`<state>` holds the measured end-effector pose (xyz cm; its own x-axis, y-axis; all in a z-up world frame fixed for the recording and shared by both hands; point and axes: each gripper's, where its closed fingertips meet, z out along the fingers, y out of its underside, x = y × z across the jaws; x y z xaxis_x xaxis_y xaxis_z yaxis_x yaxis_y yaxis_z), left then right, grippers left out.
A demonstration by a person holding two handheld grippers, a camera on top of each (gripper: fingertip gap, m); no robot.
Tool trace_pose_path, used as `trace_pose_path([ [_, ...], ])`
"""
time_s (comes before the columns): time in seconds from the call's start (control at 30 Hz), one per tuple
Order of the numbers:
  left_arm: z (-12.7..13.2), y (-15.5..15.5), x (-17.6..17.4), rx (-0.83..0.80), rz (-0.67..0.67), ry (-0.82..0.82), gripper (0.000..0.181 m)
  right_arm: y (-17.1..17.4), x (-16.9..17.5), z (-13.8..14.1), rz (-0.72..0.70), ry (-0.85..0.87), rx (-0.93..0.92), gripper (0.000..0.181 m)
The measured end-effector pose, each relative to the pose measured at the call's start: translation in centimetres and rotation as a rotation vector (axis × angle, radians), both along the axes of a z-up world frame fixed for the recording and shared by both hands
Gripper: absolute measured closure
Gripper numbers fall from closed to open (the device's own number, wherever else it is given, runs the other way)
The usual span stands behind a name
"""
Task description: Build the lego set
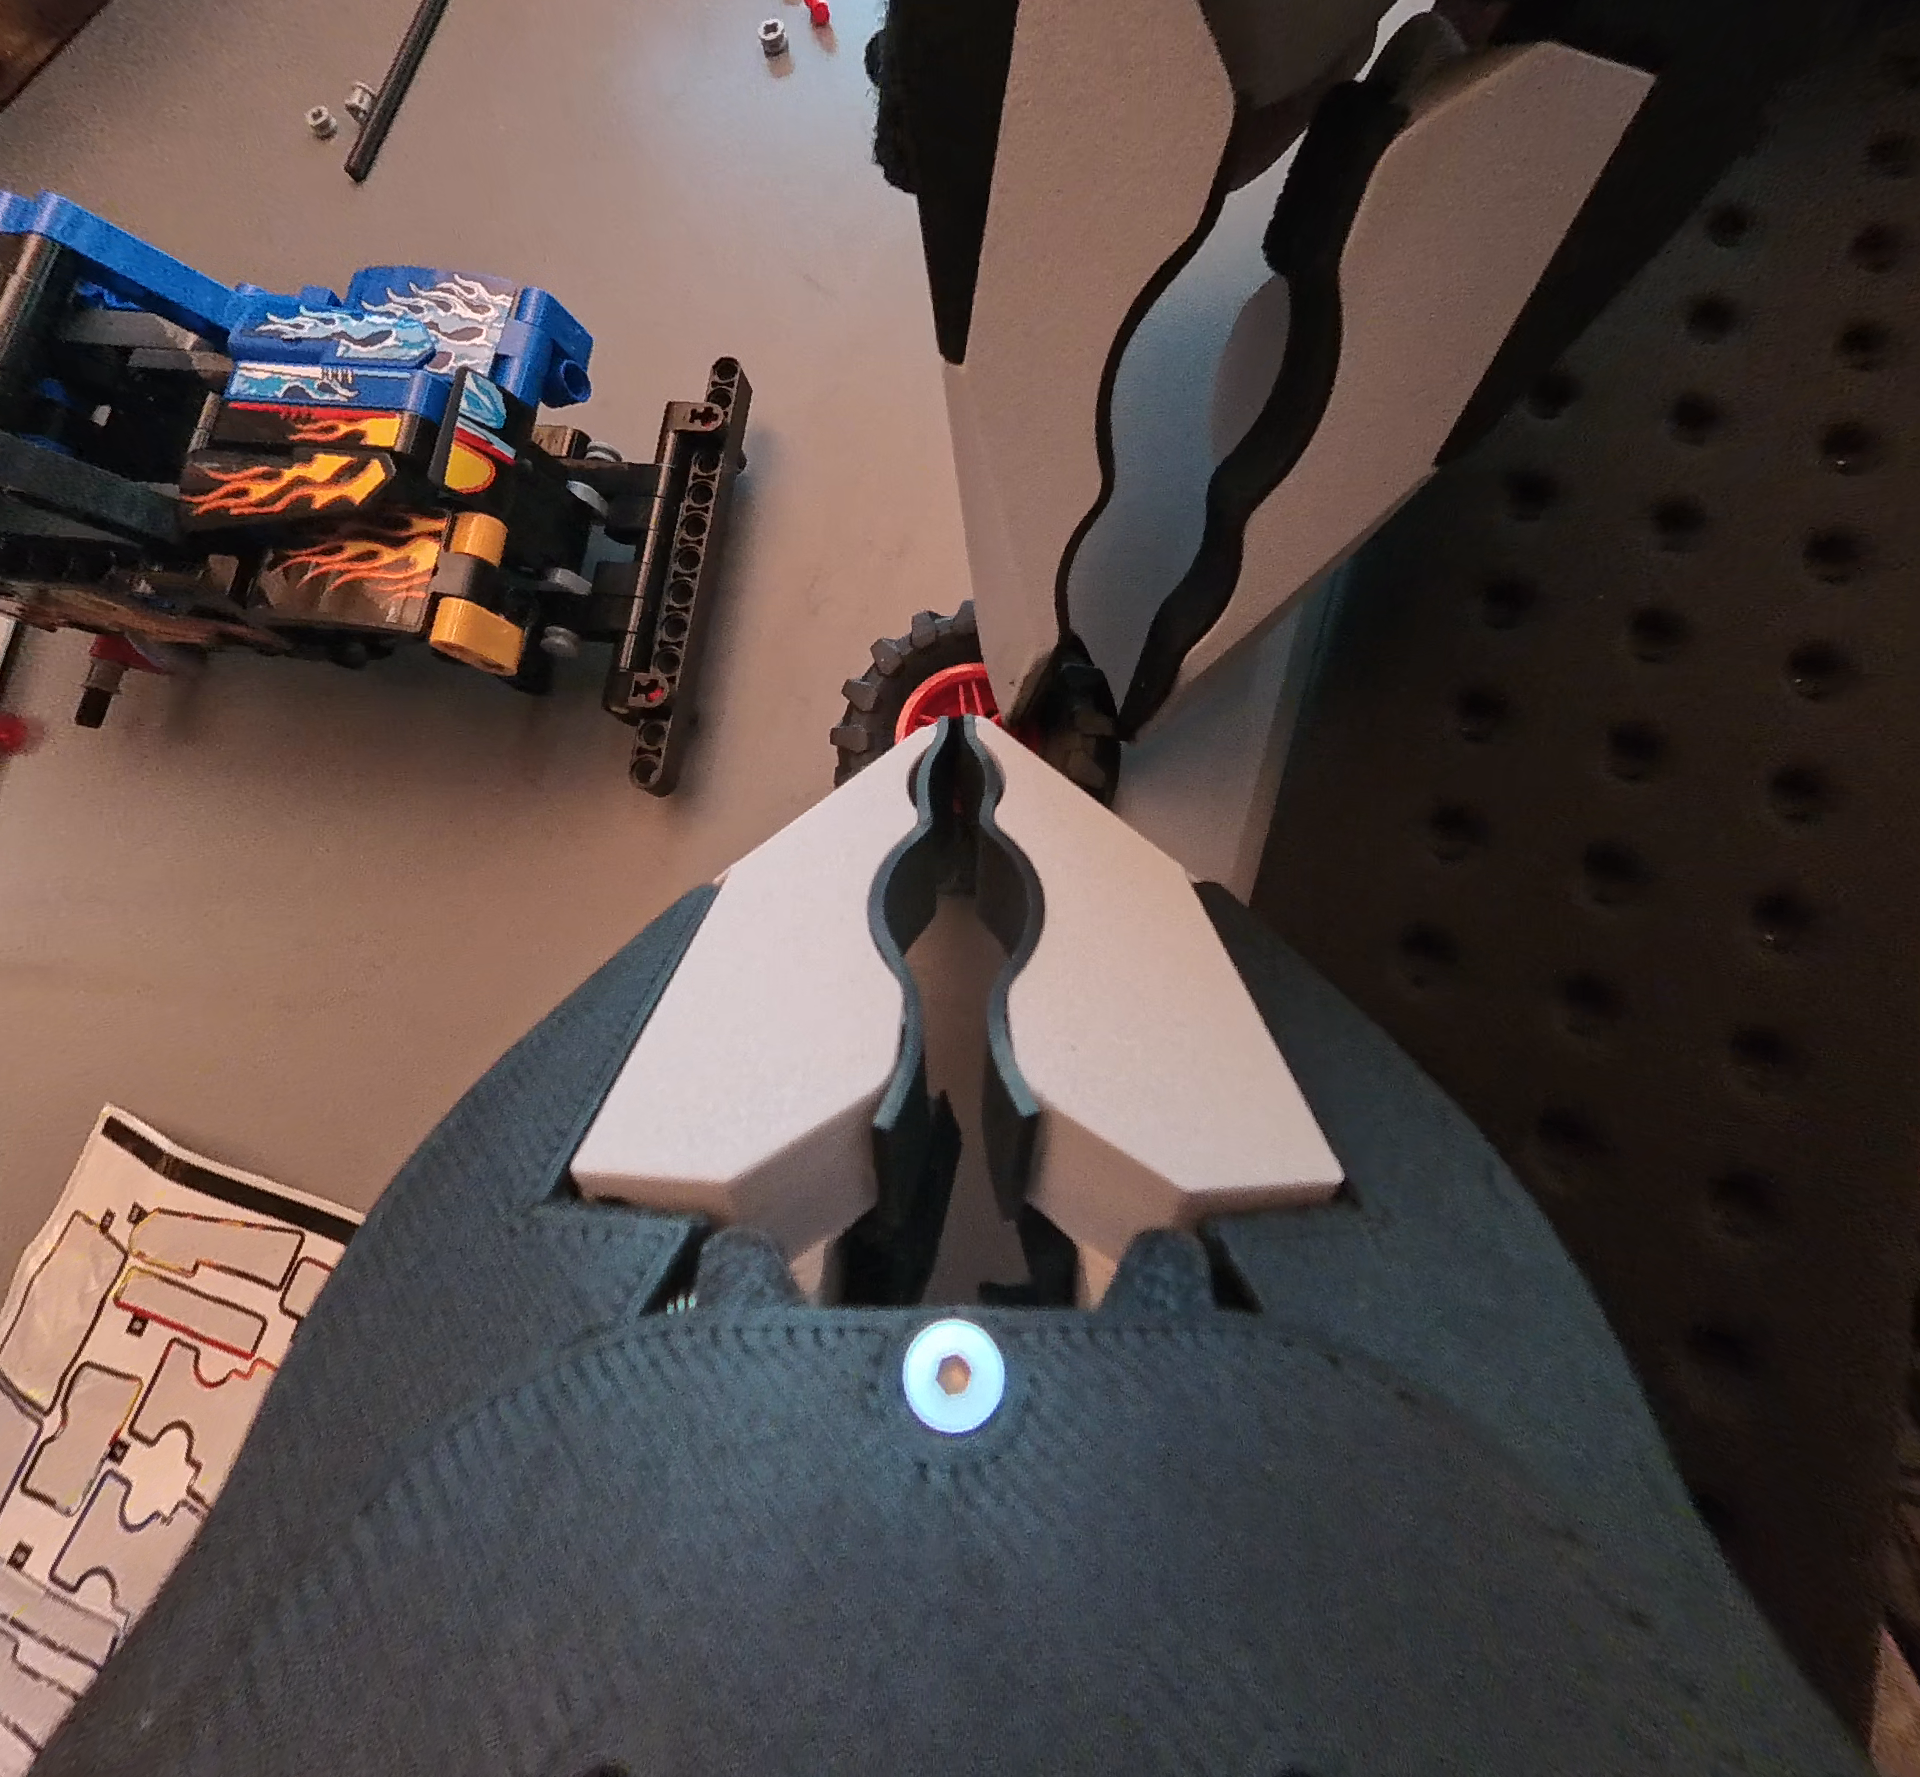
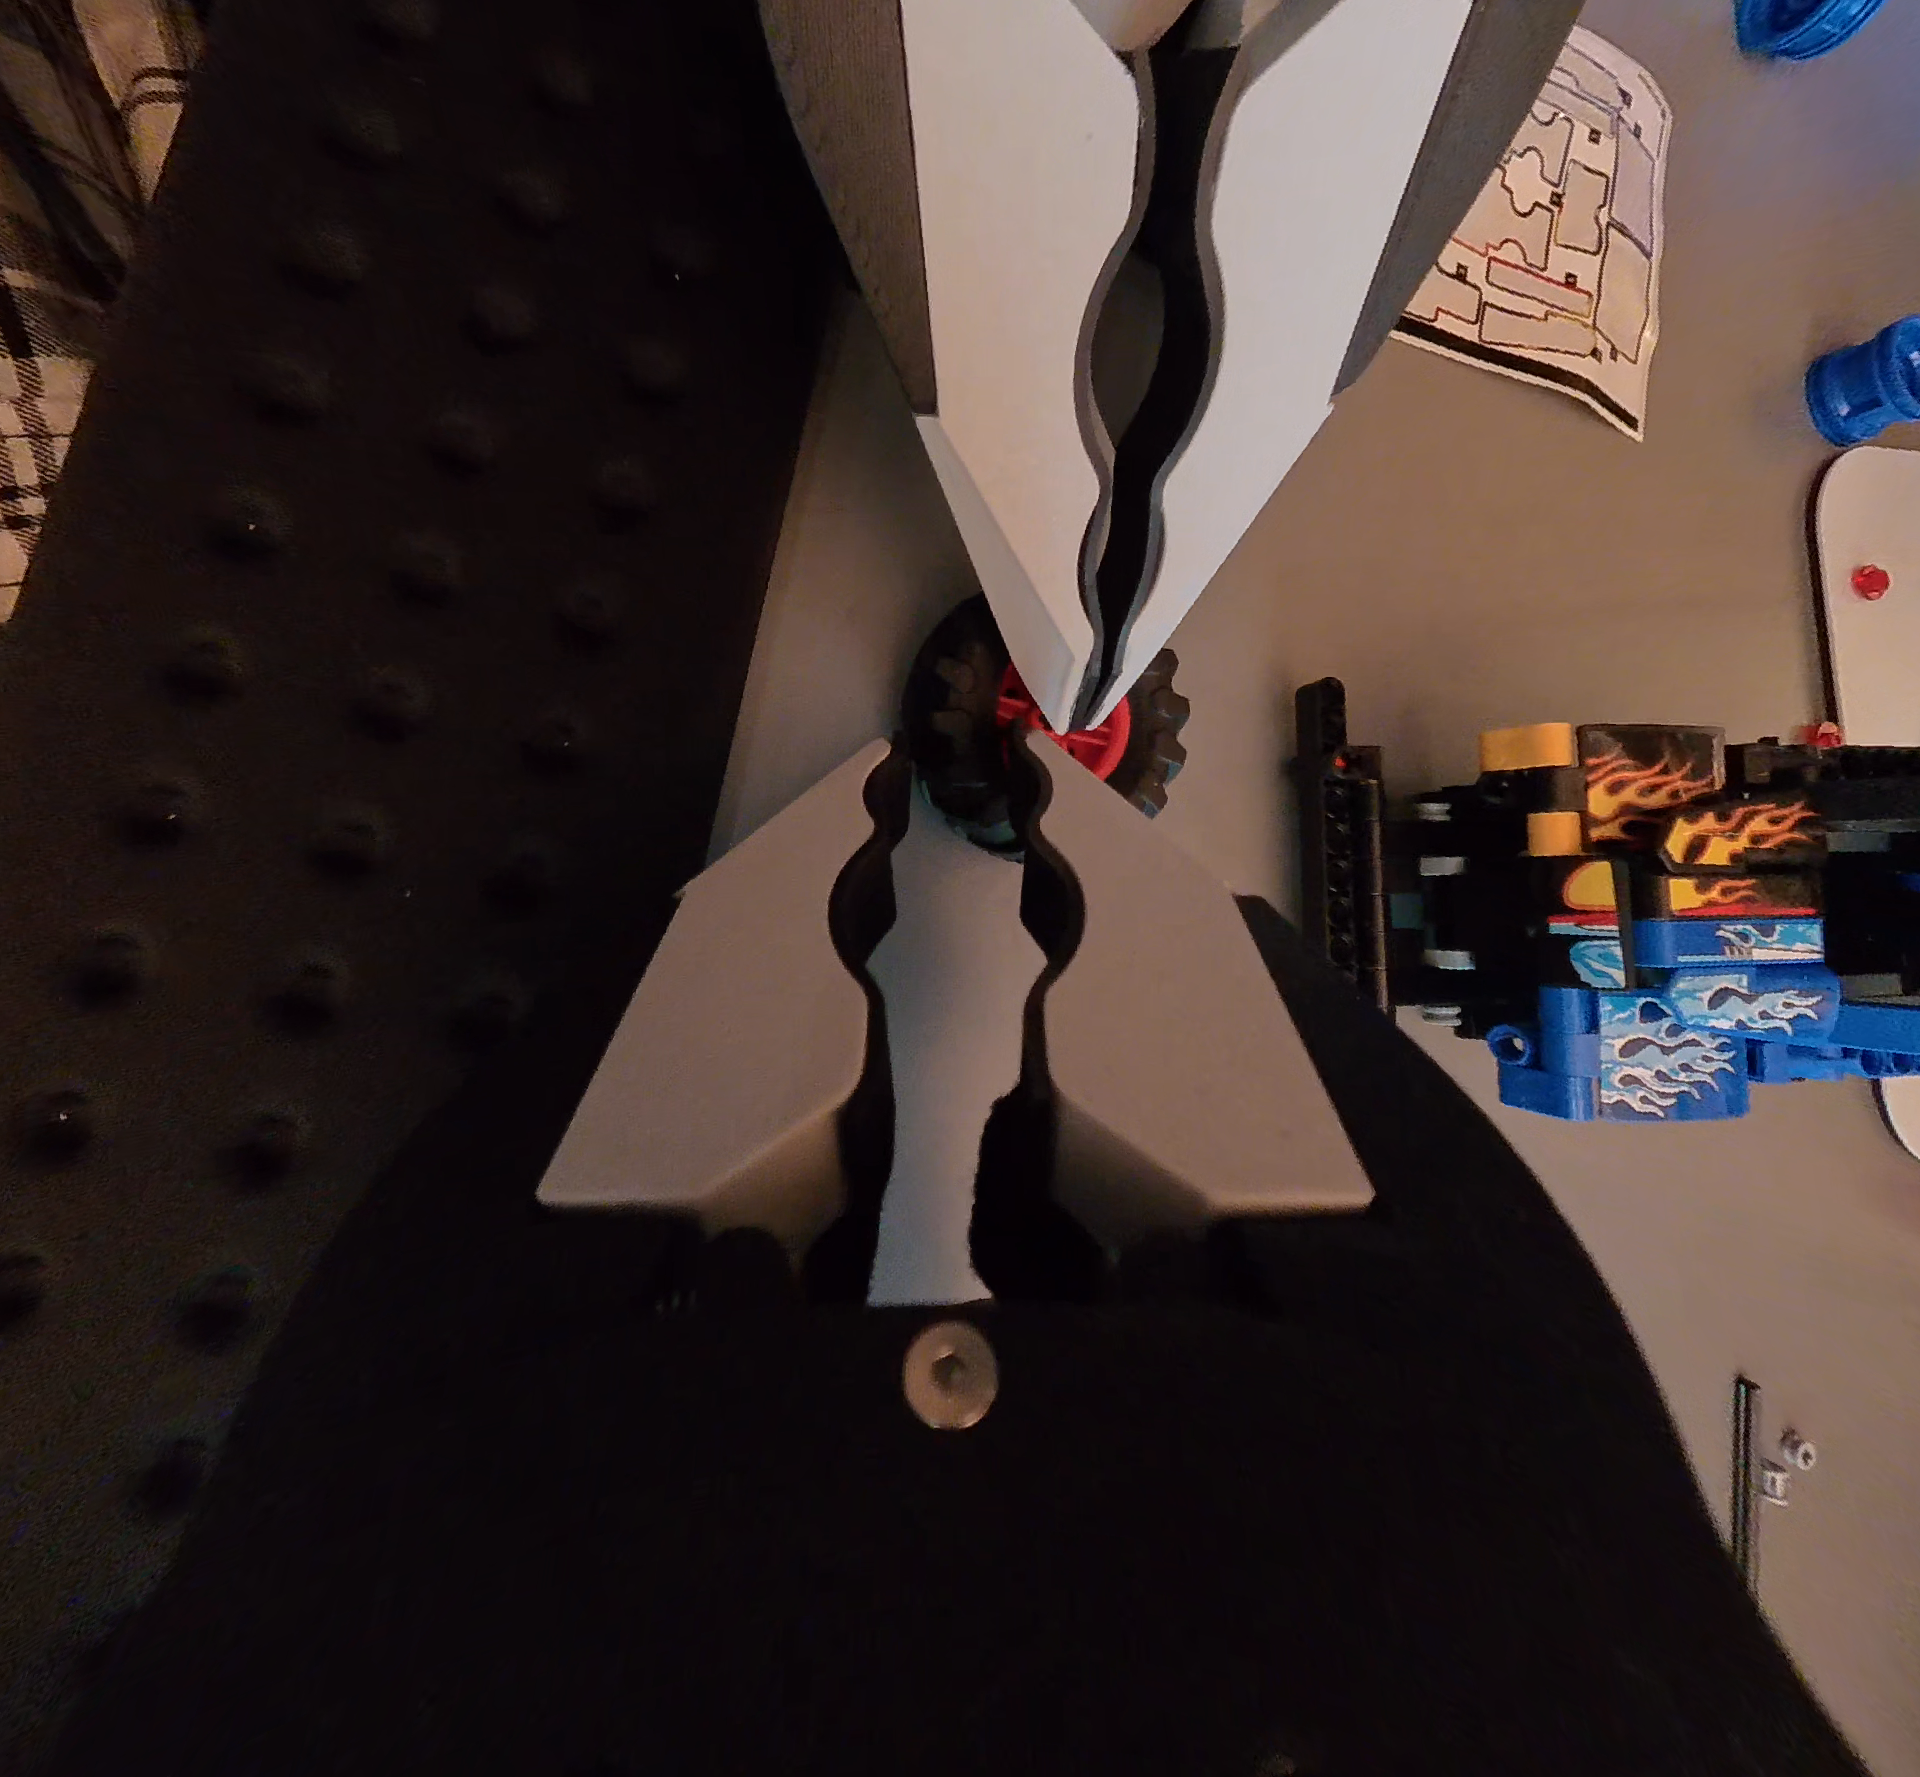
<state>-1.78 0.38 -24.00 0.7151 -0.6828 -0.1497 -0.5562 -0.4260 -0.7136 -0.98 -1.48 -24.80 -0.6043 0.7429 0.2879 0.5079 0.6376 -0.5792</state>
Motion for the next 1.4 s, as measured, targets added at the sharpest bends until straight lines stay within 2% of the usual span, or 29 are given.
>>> trace_pose_path([
  [0.87,0.05,-0.05,-0.02,0.017,0.007,-0.025,0.181,-0.10,0.05,0.13,-0.037,0.010,-0.096,0.164],
  [1.13,0.05,0.01,-0.01,0.033,-0.001,0.008,0.181,-0.08,0.00,0.12,-0.037,0.020,-0.094,0.163],
  [1.4,0.28,0.30,-0.45,0.019,0.001,-0.025,0.181,-0.05,0.21,0.20,-0.030,0.037,-0.094,0.165],
])
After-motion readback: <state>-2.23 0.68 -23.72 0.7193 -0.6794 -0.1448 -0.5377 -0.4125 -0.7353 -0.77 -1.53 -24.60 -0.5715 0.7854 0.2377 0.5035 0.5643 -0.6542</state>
